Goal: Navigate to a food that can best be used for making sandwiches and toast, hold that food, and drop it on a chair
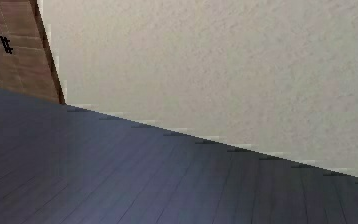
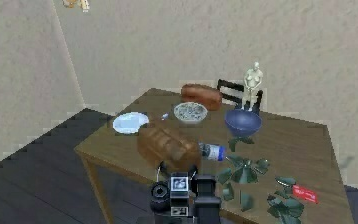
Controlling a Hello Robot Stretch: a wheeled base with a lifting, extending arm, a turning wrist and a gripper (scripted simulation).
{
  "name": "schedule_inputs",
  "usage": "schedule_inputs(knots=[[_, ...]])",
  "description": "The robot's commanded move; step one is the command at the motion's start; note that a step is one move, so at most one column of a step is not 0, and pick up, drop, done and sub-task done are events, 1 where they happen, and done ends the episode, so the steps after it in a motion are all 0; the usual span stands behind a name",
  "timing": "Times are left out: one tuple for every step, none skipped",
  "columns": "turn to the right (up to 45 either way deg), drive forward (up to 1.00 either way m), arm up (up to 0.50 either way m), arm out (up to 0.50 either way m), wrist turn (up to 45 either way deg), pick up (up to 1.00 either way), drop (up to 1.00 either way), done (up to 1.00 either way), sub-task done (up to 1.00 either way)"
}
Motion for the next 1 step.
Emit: schedule_inputs(knots=[[0.0,0.00,0.18,0.00,0.0,0.00,0.00,0.00,0.00]])
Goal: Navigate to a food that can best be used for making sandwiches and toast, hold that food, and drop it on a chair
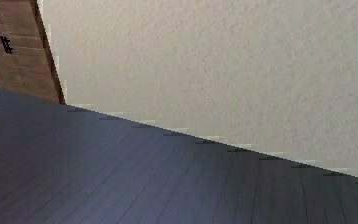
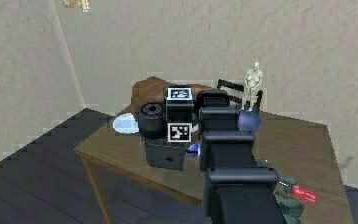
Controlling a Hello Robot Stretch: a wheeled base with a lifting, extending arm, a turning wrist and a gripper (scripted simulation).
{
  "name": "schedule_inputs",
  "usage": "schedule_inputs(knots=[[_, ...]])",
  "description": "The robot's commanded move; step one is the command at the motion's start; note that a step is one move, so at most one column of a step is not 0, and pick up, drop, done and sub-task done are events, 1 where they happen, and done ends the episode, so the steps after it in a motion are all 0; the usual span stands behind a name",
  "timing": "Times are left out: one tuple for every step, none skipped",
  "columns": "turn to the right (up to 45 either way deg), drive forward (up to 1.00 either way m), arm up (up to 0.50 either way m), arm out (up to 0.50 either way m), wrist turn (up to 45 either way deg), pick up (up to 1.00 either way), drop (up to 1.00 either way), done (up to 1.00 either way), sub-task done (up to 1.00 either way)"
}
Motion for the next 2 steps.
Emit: schedule_inputs(knots=[[0.0,0.00,0.00,0.00,-45.0,0.00,0.00,0.00,0.00],[0.0,0.00,0.00,0.00,-45.0,0.00,0.00,0.00,0.00]])
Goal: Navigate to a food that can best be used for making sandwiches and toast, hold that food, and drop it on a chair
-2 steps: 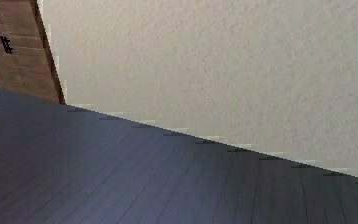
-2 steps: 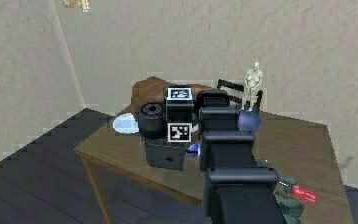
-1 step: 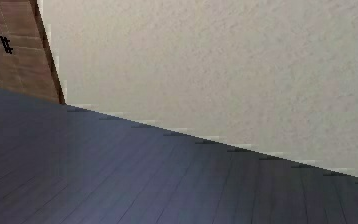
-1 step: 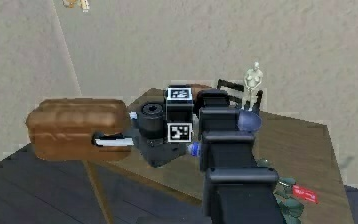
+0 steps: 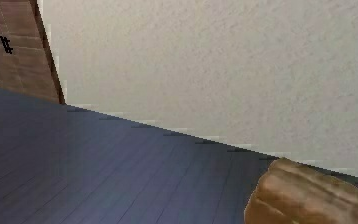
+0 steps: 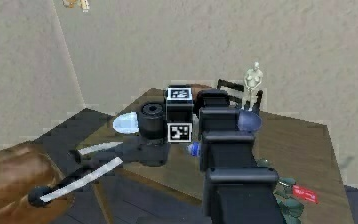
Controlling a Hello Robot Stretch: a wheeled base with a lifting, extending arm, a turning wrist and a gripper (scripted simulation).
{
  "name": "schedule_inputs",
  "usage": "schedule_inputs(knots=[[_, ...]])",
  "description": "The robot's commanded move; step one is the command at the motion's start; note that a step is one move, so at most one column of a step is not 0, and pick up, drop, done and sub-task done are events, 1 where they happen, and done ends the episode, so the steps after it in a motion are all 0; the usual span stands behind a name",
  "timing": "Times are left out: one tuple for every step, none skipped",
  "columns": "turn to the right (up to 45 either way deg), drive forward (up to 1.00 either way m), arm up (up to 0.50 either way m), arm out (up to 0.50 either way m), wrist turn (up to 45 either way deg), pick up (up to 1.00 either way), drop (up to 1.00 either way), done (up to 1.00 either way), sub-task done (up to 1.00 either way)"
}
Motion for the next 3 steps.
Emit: schedule_inputs(knots=[[0.0,0.00,0.00,0.00,-45.0,0.00,0.00,0.00,0.00],[0.0,0.00,0.00,0.00,-3.0,0.00,0.00,0.00,0.00],[0.0,0.00,0.00,-0.12,0.0,0.00,0.00,0.00,0.00]])
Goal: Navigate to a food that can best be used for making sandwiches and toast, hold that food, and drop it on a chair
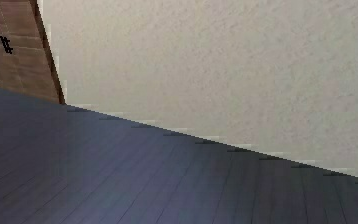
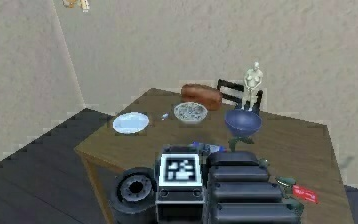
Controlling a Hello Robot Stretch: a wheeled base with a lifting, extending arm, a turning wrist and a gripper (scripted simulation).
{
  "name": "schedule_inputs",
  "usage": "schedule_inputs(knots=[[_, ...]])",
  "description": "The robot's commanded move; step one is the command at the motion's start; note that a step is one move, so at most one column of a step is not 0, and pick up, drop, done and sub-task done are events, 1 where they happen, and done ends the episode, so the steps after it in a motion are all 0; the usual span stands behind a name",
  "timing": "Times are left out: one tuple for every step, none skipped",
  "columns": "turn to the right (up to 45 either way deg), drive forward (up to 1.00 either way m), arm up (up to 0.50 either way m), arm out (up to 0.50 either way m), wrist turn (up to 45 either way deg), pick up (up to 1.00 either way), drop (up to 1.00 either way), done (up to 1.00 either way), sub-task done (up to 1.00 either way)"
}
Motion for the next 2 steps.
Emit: schedule_inputs(knots=[[0.0,0.10,0.00,0.00,0.0,0.00,0.00,0.00,0.00],[45.0,0.00,0.00,0.00,0.0,0.00,0.00,0.00,0.00]])
